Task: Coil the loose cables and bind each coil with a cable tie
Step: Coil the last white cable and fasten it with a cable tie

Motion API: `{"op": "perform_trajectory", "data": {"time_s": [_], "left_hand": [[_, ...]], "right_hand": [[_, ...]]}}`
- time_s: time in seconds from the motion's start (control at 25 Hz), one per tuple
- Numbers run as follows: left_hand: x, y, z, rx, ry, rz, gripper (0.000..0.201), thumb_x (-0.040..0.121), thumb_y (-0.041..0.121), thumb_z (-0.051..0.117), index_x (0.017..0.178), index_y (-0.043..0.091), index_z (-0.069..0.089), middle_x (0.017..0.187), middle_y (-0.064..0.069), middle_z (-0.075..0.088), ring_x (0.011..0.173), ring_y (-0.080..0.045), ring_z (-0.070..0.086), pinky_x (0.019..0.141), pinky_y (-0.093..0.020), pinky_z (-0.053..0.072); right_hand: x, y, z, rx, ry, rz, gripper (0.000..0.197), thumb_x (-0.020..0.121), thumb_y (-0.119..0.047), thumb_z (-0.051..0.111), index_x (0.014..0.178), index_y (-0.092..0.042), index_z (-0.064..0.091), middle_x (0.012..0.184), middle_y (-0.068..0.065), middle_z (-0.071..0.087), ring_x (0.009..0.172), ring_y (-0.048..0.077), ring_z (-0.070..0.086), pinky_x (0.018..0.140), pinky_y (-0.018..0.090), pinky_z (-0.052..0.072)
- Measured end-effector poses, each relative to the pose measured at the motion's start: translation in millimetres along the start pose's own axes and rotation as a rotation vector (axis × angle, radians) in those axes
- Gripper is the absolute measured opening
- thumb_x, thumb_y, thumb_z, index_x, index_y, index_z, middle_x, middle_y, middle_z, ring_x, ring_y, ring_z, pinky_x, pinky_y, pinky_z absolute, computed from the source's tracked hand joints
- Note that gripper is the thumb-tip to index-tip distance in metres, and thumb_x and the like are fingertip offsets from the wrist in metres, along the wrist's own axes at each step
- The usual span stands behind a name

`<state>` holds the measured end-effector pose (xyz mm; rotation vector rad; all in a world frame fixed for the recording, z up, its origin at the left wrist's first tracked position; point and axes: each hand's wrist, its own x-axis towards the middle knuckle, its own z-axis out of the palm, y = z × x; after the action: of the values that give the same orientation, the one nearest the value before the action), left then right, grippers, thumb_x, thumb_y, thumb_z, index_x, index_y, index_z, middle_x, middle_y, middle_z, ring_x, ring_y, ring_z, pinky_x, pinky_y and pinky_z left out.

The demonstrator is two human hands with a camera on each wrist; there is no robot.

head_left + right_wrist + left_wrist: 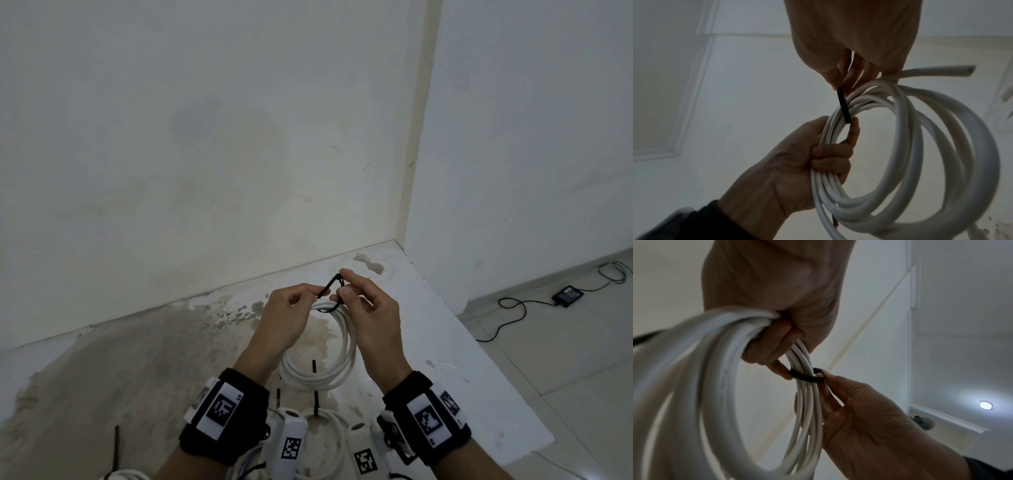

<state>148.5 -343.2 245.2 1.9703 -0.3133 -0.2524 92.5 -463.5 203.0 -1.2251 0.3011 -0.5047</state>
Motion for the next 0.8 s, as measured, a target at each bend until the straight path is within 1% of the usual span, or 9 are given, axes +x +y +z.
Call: {"op": "perform_trajectory", "data": {"time_s": [0.08, 0.12, 0.16, 0.2, 0.32, 0.4, 0.52, 0.64, 0.8], "left_hand": [[0.7, -1.8, -0.3, -0.022, 0.003, -0.008, 0.030, 0.099, 0.015, 0.047, 0.100, 0.015, 0.076, 0.075, 0.006, 0.059, 0.041, 0.010, 0.048, 0.040, -0.006, 0.030], [0.9, -2.7, -0.4, -0.035, 0.009, -0.017, 0.029, 0.099, 0.015, 0.047, 0.100, 0.015, 0.076, 0.062, 0.002, 0.058, 0.041, 0.009, 0.048, 0.041, -0.007, 0.029], [1.1, -3.7, -0.4, -0.047, 0.015, -0.027, 0.028, 0.098, 0.015, 0.048, 0.101, 0.015, 0.076, 0.049, 0.008, 0.054, 0.040, 0.008, 0.047, 0.042, -0.008, 0.029], [1.6, -4.8, -0.4, -0.056, 0.018, -0.037, 0.028, 0.098, 0.015, 0.048, 0.101, 0.016, 0.076, 0.044, 0.016, 0.053, 0.040, 0.008, 0.047, 0.043, -0.010, 0.028], [1.9, -8.0, -1.0, -0.076, 0.013, -0.047, 0.027, 0.097, 0.012, 0.049, 0.102, 0.015, 0.076, 0.043, 0.022, 0.052, 0.038, 0.007, 0.046, 0.041, -0.010, 0.029], [1.7, -10.0, -2.0, -0.090, 0.010, -0.052, 0.027, 0.097, 0.011, 0.049, 0.102, 0.015, 0.075, 0.044, 0.022, 0.053, 0.038, 0.006, 0.045, 0.040, -0.009, 0.029], [1.3, -11.3, -2.8, -0.098, 0.010, -0.052, 0.026, 0.097, 0.011, 0.050, 0.101, 0.014, 0.075, 0.045, 0.022, 0.054, 0.037, 0.006, 0.045, 0.041, -0.010, 0.028], [0.7, -9.7, -3.6, -0.094, 0.018, -0.047, 0.026, 0.097, 0.011, 0.049, 0.098, 0.015, 0.075, 0.044, 0.021, 0.053, 0.037, 0.004, 0.044, 0.040, -0.009, 0.027], [-0.4, -10.2, -3.2, -0.091, 0.024, -0.054, 0.027, 0.097, 0.013, 0.049, 0.095, 0.019, 0.075, 0.043, 0.019, 0.051, 0.035, -0.001, 0.037, 0.040, -0.012, 0.026]], "right_hand": [[2.5, -1.8, -0.4, -0.016, -0.017, 0.011, 0.026, 0.096, -0.004, 0.059, 0.117, -0.014, 0.072, 0.085, 0.006, 0.075, 0.083, 0.015, 0.073, 0.078, 0.022, 0.057], [3.4, -3.0, -0.5, -0.024, -0.027, 0.015, 0.026, 0.096, -0.004, 0.059, 0.116, -0.015, 0.072, 0.085, 0.007, 0.076, 0.084, 0.016, 0.073, 0.078, 0.023, 0.058], [4.4, -3.6, -0.4, -0.033, -0.034, 0.017, 0.026, 0.096, -0.004, 0.060, 0.115, -0.015, 0.073, 0.086, 0.008, 0.077, 0.084, 0.016, 0.073, 0.079, 0.023, 0.058], [4.7, -4.1, -0.6, -0.040, -0.040, 0.016, 0.026, 0.096, -0.004, 0.060, 0.114, -0.015, 0.074, 0.086, 0.006, 0.077, 0.084, 0.015, 0.073, 0.079, 0.022, 0.058], [3.7, -3.0, -1.0, -0.046, -0.047, 0.012, 0.026, 0.095, -0.001, 0.059, 0.112, -0.014, 0.074, 0.086, -0.005, 0.077, 0.083, 0.012, 0.073, 0.076, 0.019, 0.057], [2.2, -1.3, -1.2, -0.042, -0.053, 0.015, 0.026, 0.095, -0.001, 0.059, 0.113, -0.014, 0.074, 0.087, 0.003, 0.077, 0.083, 0.012, 0.073, 0.074, 0.018, 0.056], [-0.6, 1.1, 0.3, -0.041, -0.051, 0.001, 0.027, 0.095, -0.003, 0.060, 0.114, -0.016, 0.073, 0.092, 0.014, 0.075, 0.087, 0.019, 0.073, 0.078, 0.023, 0.057], [-2.1, 3.9, 1.7, -0.046, -0.049, -0.016, 0.026, 0.096, -0.005, 0.061, 0.114, -0.019, 0.073, 0.094, 0.013, 0.075, 0.093, 0.025, 0.072, 0.083, 0.028, 0.058], [-3.8, 5.8, 1.8, -0.037, -0.050, -0.029, 0.026, 0.096, -0.005, 0.061, 0.115, -0.019, 0.073, 0.094, 0.012, 0.074, 0.094, 0.026, 0.072, 0.086, 0.031, 0.058]]}}
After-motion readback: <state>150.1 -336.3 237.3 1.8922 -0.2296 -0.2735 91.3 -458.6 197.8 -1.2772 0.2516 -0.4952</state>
